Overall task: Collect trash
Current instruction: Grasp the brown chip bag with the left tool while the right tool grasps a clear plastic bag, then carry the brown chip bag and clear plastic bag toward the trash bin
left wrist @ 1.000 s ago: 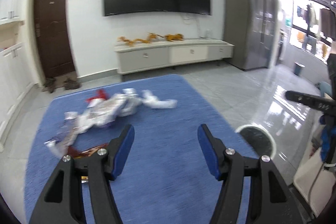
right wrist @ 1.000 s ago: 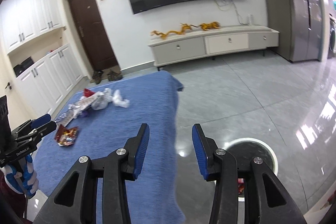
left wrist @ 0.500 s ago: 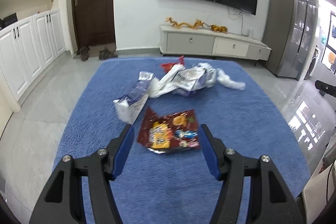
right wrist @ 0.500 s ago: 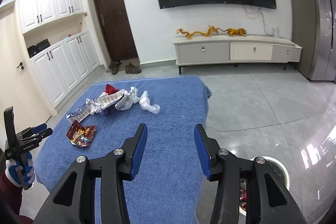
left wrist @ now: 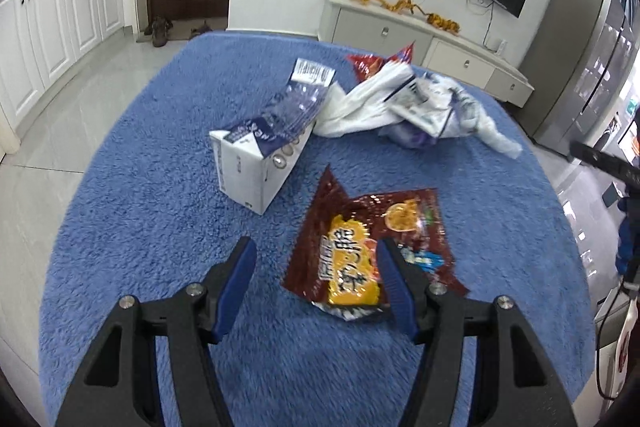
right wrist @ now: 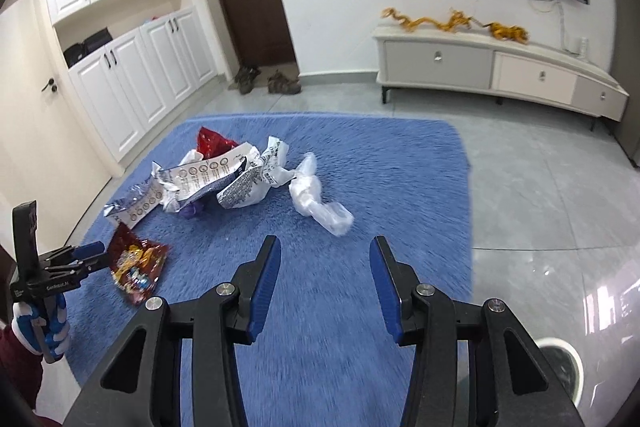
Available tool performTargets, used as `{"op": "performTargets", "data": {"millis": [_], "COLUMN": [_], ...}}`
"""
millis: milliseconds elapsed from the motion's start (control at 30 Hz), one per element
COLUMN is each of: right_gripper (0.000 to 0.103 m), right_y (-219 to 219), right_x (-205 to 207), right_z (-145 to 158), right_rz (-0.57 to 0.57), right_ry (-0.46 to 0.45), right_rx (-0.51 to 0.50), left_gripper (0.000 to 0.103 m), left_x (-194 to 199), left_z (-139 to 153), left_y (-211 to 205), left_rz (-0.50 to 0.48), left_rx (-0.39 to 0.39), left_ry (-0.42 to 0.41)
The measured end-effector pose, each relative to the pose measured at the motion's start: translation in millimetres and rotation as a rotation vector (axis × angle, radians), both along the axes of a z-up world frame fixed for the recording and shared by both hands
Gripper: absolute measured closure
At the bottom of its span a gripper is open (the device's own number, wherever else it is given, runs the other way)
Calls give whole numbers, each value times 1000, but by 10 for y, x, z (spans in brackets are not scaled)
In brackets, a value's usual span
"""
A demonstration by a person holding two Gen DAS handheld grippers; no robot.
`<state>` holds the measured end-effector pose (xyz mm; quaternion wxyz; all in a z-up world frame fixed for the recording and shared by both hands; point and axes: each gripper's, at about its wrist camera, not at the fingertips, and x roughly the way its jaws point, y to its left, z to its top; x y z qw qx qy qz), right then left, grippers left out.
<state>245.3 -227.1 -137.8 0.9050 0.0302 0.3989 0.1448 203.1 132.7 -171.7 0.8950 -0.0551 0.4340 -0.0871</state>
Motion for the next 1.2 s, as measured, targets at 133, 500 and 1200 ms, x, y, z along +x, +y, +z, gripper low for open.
{"op": "performTargets", "data": {"millis": [133,500,1200], "right_gripper": [48,51,78], "right_y": [204,560,-330], "right_x": [328,1054,-340], "right_z": [-193,-643,-262], "right_rz": [31,76,-6], "right_ry": [26,101,43], "right_rx": [-22,-57,80], "left_gripper": [43,81,103], "left_x": [76,221,-373], "left_z": [-65,-99,418], "left_y": [-91,-388,-653], "left_rz": [-59,-125,-145], "left_rx": [28,61,15], "left_ry": [14,36,-74]}}
